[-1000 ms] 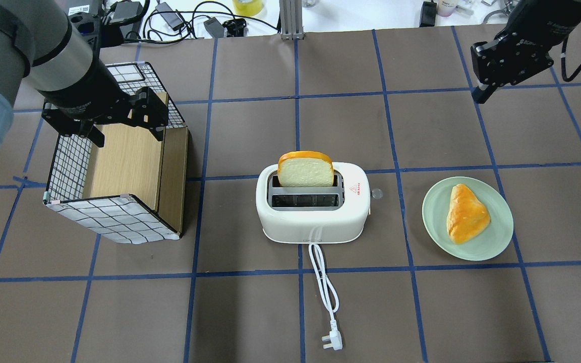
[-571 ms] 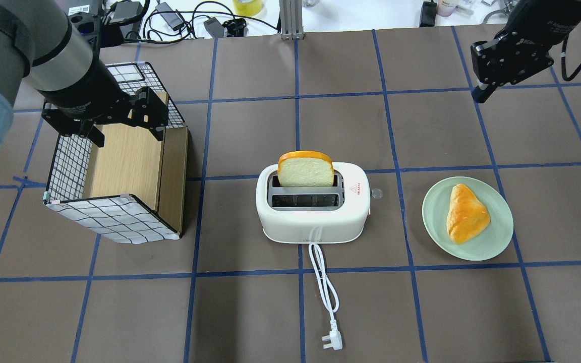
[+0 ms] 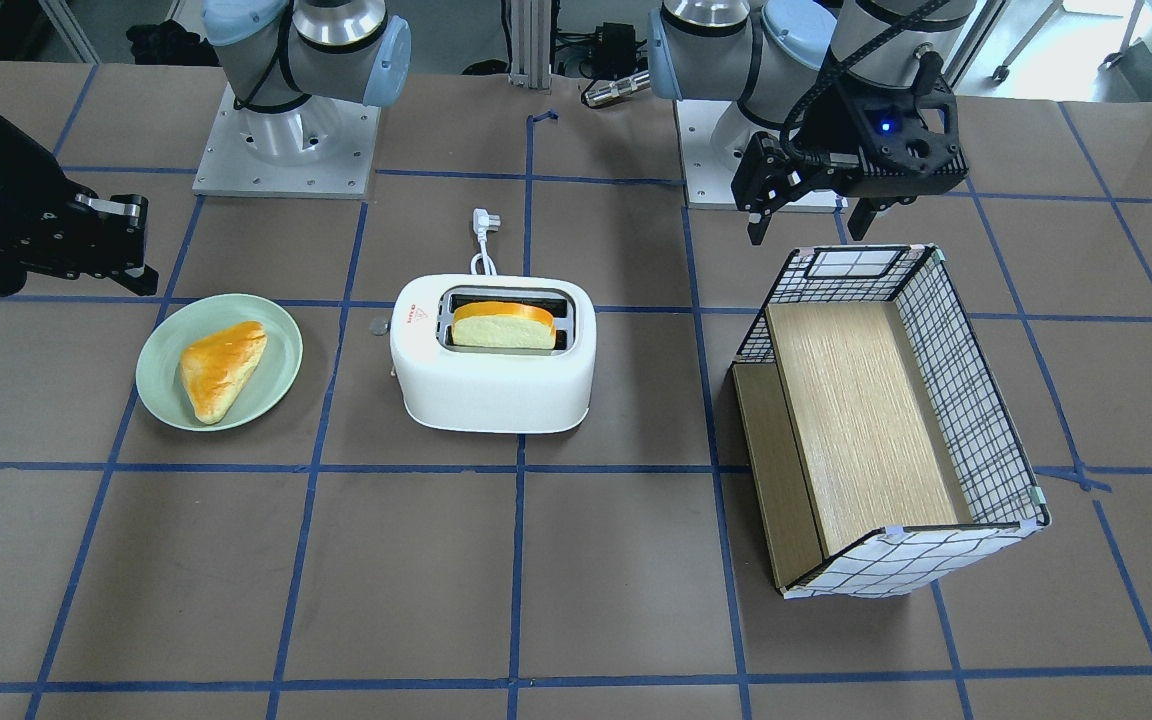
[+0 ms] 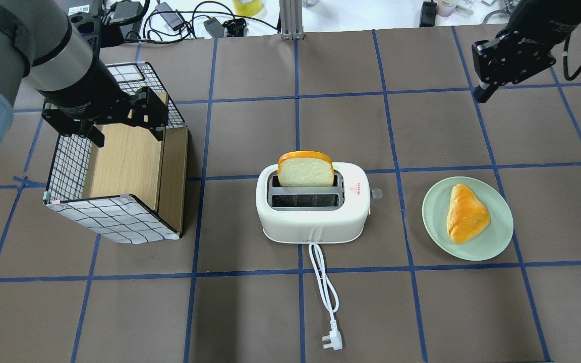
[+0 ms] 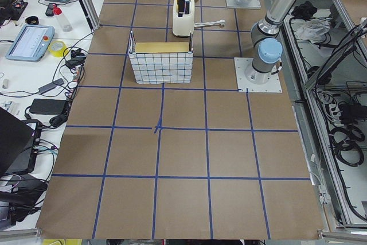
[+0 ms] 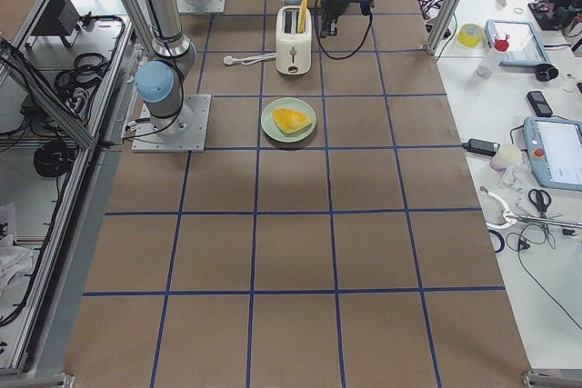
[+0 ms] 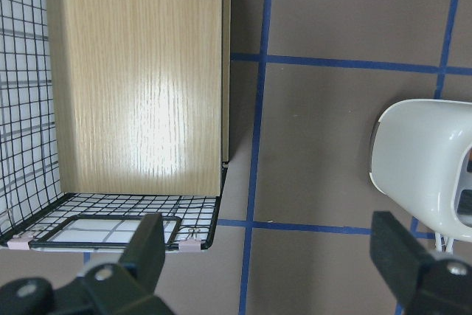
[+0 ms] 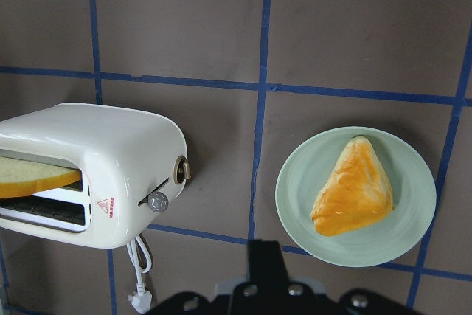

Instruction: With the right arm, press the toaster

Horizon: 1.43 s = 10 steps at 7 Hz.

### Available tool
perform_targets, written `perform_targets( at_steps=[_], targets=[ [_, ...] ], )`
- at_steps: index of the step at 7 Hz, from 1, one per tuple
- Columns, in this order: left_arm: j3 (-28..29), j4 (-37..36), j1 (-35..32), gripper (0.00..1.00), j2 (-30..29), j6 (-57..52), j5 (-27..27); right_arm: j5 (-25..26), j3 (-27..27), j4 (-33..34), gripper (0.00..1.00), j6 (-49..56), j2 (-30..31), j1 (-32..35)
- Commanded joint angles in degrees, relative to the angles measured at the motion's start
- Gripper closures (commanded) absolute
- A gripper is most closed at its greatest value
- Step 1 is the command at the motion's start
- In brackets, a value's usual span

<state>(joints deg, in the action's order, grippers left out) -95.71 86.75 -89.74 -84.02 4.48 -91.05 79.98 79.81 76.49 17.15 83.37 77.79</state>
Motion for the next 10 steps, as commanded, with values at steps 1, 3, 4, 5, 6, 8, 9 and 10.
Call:
perform_targets(
  at_steps=[1,3,4,5,6,8,9,10],
  targets=[
    [0.00,0.00,0.00,0.00,0.00,0.00,0.00,6.19,0.08,2.07,1.00,-7.07,0.83,4.44],
    [0.00,0.00,0.00,0.00,0.00,0.00,0.09,8.18,0.52,9.18,1.00,-16.93,0.48,11.14],
    [0.00,0.00,0.00,0.00,0.00,0.00,0.00,9.40,1.05,10.86,1.00,-19.15,0.39,11.42],
    [0.00,0.00,0.00,0.00,0.00,0.00,0.09,9.67,1.23,12.53,0.99,-19.69,0.30,11.68],
    [0.00,0.00,0.00,0.00,0.00,0.00,0.00,9.67,1.23,12.90,0.79,-19.18,0.21,11.68],
    [0.00,0.00,0.00,0.00,0.00,0.00,0.09,9.67,1.23,15.79,0.00,-19.26,-0.14,11.68],
    [0.00,0.00,0.00,0.00,0.00,0.00,0.00,9.76,1.23,15.71,0.00,-19.17,-0.14,11.60],
    [0.00,0.00,0.00,0.00,0.00,0.00,0.00,9.67,1.23,15.71,0.00,-19.08,-0.14,11.68]
  ],
)
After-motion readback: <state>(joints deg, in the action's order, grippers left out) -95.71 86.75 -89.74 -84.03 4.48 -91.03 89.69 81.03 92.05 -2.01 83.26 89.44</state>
